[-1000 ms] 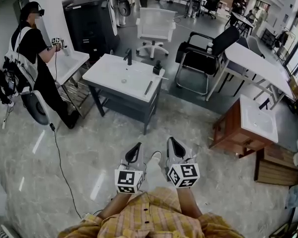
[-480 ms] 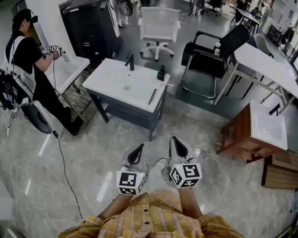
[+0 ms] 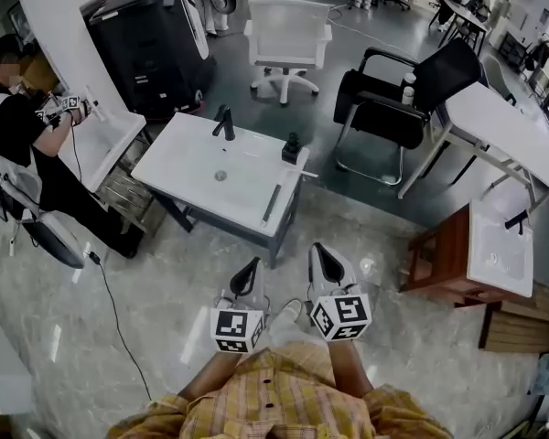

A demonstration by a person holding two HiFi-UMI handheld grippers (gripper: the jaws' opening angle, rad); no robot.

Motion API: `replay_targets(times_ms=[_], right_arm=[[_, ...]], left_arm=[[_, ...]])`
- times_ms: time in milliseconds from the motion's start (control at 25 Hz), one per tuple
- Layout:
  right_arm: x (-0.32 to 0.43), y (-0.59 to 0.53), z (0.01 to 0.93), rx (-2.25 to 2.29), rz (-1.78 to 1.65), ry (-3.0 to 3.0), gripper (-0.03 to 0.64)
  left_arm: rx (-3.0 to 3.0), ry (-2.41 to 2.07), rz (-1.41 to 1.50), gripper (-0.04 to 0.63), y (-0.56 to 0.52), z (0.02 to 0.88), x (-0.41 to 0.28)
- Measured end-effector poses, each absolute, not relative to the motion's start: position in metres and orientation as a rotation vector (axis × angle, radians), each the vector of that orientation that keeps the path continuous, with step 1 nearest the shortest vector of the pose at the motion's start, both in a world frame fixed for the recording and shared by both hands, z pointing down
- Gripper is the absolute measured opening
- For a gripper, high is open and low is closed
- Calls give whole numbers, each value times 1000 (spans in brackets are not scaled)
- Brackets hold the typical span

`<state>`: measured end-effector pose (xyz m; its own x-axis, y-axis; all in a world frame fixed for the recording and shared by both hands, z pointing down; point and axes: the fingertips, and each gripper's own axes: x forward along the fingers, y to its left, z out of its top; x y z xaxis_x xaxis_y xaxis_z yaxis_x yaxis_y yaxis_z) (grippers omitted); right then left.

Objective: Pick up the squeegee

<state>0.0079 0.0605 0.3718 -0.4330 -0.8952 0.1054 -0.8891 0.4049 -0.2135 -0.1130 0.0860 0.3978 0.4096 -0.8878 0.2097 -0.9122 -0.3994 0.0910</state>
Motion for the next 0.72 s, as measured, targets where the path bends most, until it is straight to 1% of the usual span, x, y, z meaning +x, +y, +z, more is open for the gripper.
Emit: replay_targets(times_ms=[400, 720], right_arm=[[41, -63, 392, -1661, -447, 2617, -8], [55, -122, 413, -1674, -495, 2637, -8]], left_arm=[[2429, -1578, 264, 0, -37, 418, -84], [2396, -1569, 314, 0, -99, 435, -71]])
